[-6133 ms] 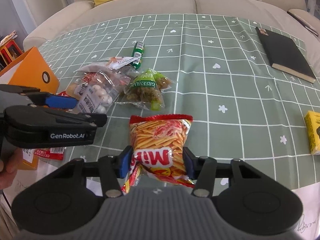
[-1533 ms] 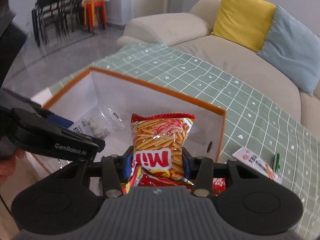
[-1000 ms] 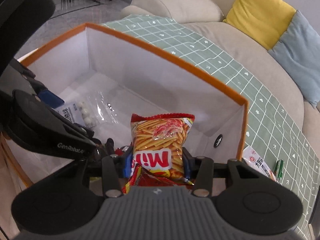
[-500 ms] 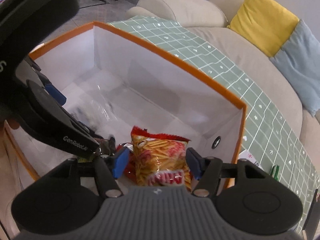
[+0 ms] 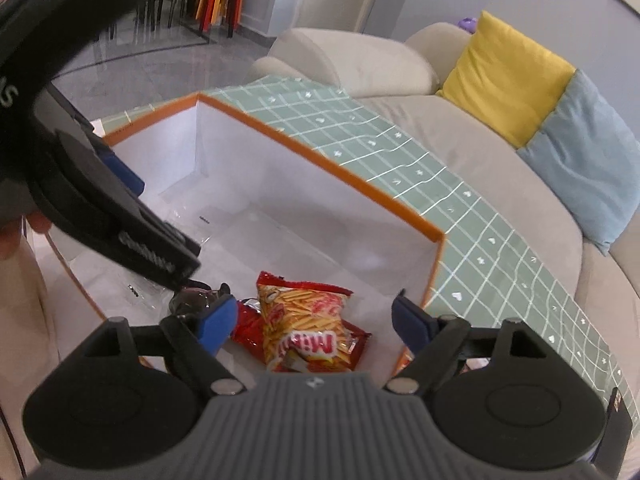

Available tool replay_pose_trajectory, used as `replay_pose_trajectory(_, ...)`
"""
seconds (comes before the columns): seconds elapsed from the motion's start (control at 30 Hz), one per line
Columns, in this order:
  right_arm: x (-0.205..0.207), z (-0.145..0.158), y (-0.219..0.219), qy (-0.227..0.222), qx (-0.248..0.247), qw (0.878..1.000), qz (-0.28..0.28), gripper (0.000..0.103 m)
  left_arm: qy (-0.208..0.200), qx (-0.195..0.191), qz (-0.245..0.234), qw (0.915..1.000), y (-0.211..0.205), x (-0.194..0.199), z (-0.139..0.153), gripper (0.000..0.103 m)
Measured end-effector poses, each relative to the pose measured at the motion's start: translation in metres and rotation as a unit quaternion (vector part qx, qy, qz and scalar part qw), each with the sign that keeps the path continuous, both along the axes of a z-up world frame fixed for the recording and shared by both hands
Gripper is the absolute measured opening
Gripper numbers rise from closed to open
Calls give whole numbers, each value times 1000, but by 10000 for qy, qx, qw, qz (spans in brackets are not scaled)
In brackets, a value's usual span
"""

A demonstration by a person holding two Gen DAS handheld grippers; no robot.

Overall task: Organize snacks
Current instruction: 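Lower both bags into the orange box and open the grippers, then move both tools back over the remaining snack packets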

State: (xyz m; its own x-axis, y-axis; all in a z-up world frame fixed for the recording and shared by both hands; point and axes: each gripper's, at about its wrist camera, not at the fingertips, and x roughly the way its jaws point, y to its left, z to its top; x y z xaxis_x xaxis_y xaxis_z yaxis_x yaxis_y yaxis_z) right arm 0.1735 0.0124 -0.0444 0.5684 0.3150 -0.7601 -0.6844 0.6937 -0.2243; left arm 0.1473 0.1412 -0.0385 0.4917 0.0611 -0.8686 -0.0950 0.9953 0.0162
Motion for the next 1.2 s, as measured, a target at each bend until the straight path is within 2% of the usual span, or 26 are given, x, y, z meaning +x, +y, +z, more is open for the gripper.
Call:
replay_pose_trajectory(0.1,-5,12,-18,-13,176,9998,-122,84,-380,-70,-133,9992,-10,-11,17,88)
replay_pose_trajectory(0.17,-8,20,-32,-16,296,9993,-217,89,-598,-129,-257,9978,-20,-19,27,88)
replay_pose_trajectory(0.3,-14,32,-66,-37,498,9974,-517,90,-900,-383,-623,9933,-43,-31,43,88)
replay_pose_trajectory(0.47,-19,36,-117,12,754,9915,-1058,90,-1240,-802,-1177,9820,-78,-41,57,88)
replay_pose_trajectory(0.6,-23,30,-159,33,784,9875,-1370,90,-1338,-804,-1747,9722,-113,-43,59,88)
replay_pose_trajectory(0.87,-23,-4,-230,293,763,9772,-1958,88,-987,-530,-2555,9603,-169,-29,38,85)
replay_pose_trajectory(0.93,-20,-13,-242,342,795,9754,-2028,88,-835,-357,-2614,9610,-180,-24,34,79)
replay_pose_trajectory(1.07,-13,-32,-256,494,817,9724,-2131,87,-551,-200,-2680,9616,-198,-13,27,79)
replay_pose_trajectory(1.1,-10,-35,-258,543,821,9713,-2164,87,-439,-190,-2639,9634,-201,-9,25,78)
replay_pose_trajectory(1.2,-1,-44,-265,672,891,9675,-2271,87,12,-106,-2367,9715,-213,5,10,67)
